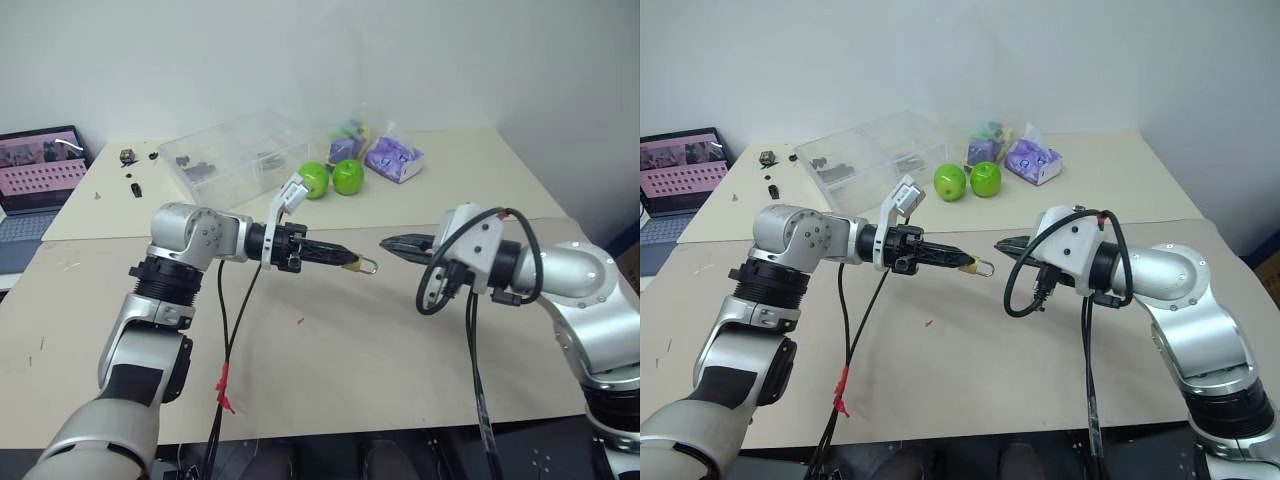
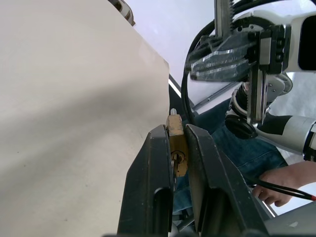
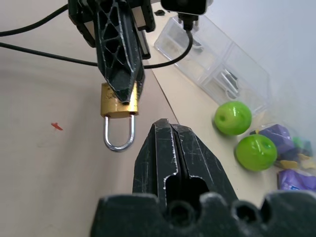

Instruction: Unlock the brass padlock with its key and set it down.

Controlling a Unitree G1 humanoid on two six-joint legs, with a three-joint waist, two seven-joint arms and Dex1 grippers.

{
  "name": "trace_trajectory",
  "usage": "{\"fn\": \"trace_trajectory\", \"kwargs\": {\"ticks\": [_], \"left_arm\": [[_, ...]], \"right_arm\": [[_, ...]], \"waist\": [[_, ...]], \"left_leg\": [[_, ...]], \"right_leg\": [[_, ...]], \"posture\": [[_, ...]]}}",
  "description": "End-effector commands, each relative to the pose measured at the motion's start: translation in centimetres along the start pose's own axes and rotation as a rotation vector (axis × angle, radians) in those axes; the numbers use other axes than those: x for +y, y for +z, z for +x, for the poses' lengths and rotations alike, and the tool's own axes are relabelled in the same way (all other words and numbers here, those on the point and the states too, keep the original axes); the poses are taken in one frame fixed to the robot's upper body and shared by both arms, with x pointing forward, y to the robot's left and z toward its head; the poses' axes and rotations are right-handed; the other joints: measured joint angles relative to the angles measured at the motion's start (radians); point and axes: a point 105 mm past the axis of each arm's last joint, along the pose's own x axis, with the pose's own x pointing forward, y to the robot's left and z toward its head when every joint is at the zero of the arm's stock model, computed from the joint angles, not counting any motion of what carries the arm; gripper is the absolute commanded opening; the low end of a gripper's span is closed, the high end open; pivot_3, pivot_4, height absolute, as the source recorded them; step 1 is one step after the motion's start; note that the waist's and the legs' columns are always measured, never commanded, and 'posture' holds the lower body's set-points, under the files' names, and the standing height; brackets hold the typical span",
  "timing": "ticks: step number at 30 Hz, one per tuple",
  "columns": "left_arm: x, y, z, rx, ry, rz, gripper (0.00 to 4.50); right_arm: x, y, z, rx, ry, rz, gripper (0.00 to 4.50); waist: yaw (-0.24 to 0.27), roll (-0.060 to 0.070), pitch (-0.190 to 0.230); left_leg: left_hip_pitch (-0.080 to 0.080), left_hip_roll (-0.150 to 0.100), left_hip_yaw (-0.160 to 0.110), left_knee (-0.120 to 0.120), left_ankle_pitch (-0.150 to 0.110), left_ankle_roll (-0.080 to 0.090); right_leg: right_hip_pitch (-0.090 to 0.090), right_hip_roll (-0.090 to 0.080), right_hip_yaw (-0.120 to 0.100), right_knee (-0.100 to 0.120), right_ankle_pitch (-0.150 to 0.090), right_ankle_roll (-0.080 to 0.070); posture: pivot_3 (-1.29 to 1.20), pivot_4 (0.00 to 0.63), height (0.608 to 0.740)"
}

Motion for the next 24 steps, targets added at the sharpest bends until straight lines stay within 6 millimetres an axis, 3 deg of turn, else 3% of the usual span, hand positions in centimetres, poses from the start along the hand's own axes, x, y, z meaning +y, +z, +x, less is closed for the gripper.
{"fn": "trace_trajectory", "kwargs": {"ticks": [1, 7, 24], "left_arm": [[-0.9, 1.1, -0.2, -0.022, -0.014, 0.057, 0.01], [-0.9, 1.1, -0.3, -0.022, -0.011, 0.054, 0.01], [-1.0, 1.0, -0.6, -0.028, 0.001, 0.049, 0.01]], "right_arm": [[0.5, 1.5, 0.0, -0.044, 0.014, -0.019, 0.04], [1.2, 1.0, 0.0, -0.024, 0.027, -0.002, 0.04], [0.7, -0.2, 1.3, -0.021, 0.034, -0.034, 0.04]], "waist": [[0.0, 0.0, 0.0], [0.0, 0.0, 0.0], [-0.001, 0.0, 0.0]], "left_leg": [[0.0, 0.0, 0.0, 0.0, 0.0, 0.0], [0.0, -0.001, 0.0, 0.0, 0.0, 0.0], [0.0, 0.0, 0.0, 0.0, 0.0, 0.0]], "right_leg": [[0.0, 0.0, 0.0, 0.0, 0.0, 0.0], [0.0, -0.001, 0.0, 0.0, 0.0, 0.0], [0.0, 0.0, 0.0, 0.0, 0.0, 0.0]], "posture": [[0.0, 0.15, 0.74], [0.0, 0.15, 0.74], [0.0, 0.15, 0.74]]}}
